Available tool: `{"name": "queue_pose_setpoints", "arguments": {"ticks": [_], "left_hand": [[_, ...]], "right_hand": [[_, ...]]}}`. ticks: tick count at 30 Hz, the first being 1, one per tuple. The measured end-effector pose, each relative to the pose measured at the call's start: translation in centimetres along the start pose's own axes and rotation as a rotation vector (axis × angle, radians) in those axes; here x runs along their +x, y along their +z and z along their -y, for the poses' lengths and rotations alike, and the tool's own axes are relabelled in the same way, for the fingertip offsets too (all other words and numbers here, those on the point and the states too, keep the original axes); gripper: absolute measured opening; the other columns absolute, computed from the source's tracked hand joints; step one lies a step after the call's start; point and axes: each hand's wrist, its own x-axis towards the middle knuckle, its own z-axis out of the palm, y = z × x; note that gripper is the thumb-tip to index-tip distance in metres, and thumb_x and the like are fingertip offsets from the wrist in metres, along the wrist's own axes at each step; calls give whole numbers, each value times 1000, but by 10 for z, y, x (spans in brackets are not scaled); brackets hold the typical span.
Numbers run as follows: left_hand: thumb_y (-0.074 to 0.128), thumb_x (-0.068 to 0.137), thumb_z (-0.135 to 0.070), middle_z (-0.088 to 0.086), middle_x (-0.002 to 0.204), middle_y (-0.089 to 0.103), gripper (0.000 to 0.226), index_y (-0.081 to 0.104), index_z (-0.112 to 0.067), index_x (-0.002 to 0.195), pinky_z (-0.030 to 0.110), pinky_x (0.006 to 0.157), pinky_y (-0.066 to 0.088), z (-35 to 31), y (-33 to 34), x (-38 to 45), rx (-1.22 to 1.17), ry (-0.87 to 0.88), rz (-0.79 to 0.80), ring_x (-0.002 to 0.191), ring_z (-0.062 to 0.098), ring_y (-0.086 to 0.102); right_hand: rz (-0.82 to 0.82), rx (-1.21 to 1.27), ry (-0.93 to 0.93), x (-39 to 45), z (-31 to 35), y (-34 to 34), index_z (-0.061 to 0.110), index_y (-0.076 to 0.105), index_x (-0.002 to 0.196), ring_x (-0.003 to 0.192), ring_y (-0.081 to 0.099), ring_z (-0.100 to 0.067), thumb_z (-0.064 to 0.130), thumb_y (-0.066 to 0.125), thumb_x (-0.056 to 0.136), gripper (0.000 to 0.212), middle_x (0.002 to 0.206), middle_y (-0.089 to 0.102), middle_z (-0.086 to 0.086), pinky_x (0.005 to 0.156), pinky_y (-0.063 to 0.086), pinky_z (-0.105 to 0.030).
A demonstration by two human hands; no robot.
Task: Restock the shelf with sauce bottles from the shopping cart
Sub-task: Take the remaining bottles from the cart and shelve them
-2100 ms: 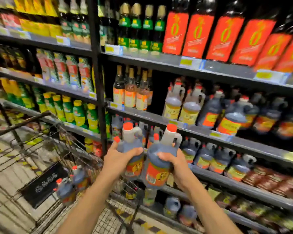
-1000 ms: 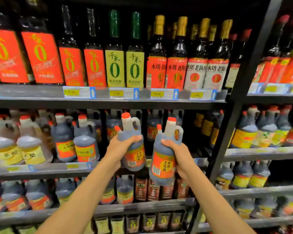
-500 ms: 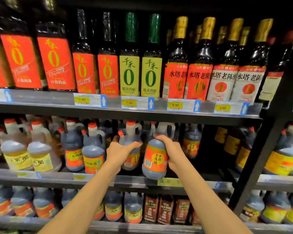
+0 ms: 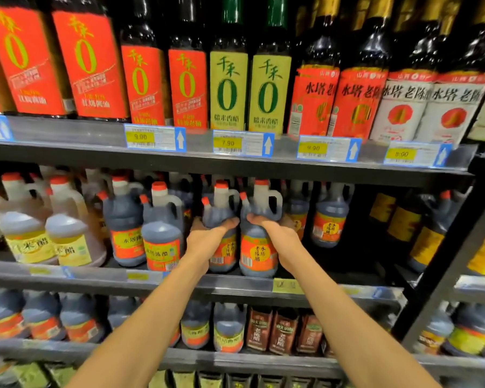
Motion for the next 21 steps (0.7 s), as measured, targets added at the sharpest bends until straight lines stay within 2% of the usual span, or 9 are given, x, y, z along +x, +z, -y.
{"name": "queue_pose_setpoints", "arguments": {"ticks": [3,6,9,10,13,15,18,21], "left_hand": [[89,27,-78,-1,115,74,117,61,-26,127,47,89,60,2,2,1,7,37,-5,102,25,72],[90,32,-74,1,114,74,110,61,-25,125,48,89,60,3,2,3,11,50,-8,101,26,72],[90,34,-72,0,113,75,107,63,-24,125,48,87,61,3,3,5,8,66,-1,99,24,73],[90,38,-68,-1,113,75,102,63,-23,125,47,87,61,3,4,5,6,79,-7,99,23,73],[89,43,-64,-1,114,74,96,62,-23,125,46,89,61,2,3,5,-8,102,-12,100,22,72],[88,44,-63,0,113,74,95,61,-21,125,45,89,60,-1,2,5,-11,106,-21,99,22,72],[91,56,-57,3,115,72,89,58,-17,128,39,84,58,-3,-2,6,18,83,6,96,22,70],[90,66,-52,4,114,71,79,57,-16,129,36,82,55,-3,-5,5,46,54,38,95,22,69]], "right_hand": [[-5,19,12,2,-15,-4,23,61,120,84,77,-22,42,91,67,64,100,78,-2,75,62,-40],[8,-4,-11,1,-17,-7,22,62,120,85,77,-22,42,90,68,62,98,78,-1,72,60,-38],[40,-73,-4,0,-22,-11,20,66,122,88,77,-19,57,90,55,80,102,79,1,73,60,-36],[55,-96,-7,0,-23,-12,21,68,121,90,77,-18,59,90,55,79,103,79,2,77,60,-36],[93,-117,-30,-4,-25,-16,23,75,107,95,76,-16,51,88,71,47,103,79,3,85,60,-37],[103,-103,-48,-7,-25,-16,23,77,101,95,76,-18,48,86,75,37,100,80,2,86,60,-37],[99,-61,-47,-11,-24,-13,19,76,104,93,76,-19,45,85,78,38,99,80,0,83,60,-36],[91,-29,-33,-16,-23,-10,13,72,116,92,77,-19,45,84,79,51,102,80,-3,80,60,-34]]}}
